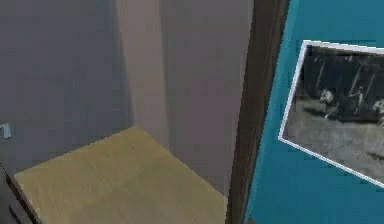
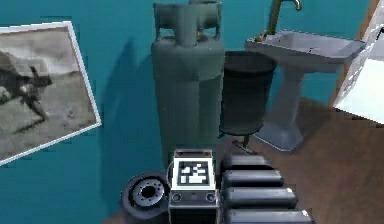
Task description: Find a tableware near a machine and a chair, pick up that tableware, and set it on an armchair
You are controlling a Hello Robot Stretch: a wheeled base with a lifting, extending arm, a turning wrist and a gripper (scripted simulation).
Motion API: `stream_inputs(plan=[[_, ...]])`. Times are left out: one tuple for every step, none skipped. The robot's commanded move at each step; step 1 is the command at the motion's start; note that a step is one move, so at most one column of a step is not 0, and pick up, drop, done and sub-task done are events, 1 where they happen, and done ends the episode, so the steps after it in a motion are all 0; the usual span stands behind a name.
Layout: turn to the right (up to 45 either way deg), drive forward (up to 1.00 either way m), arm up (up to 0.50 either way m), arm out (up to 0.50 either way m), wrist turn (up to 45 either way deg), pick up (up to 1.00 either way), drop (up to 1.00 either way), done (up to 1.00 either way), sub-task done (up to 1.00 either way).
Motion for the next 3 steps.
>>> stream_inputs(plan=[[0.0,0.4,0.0,0.0,0.0,0.0,0.0,0.0,0.0],[-39.0,0.0,0.0,0.0,0.0,0.0,0.0,0.0,0.0],[0.0,1.0,0.0,0.0,0.0,0.0,0.0,0.0,0.0]])
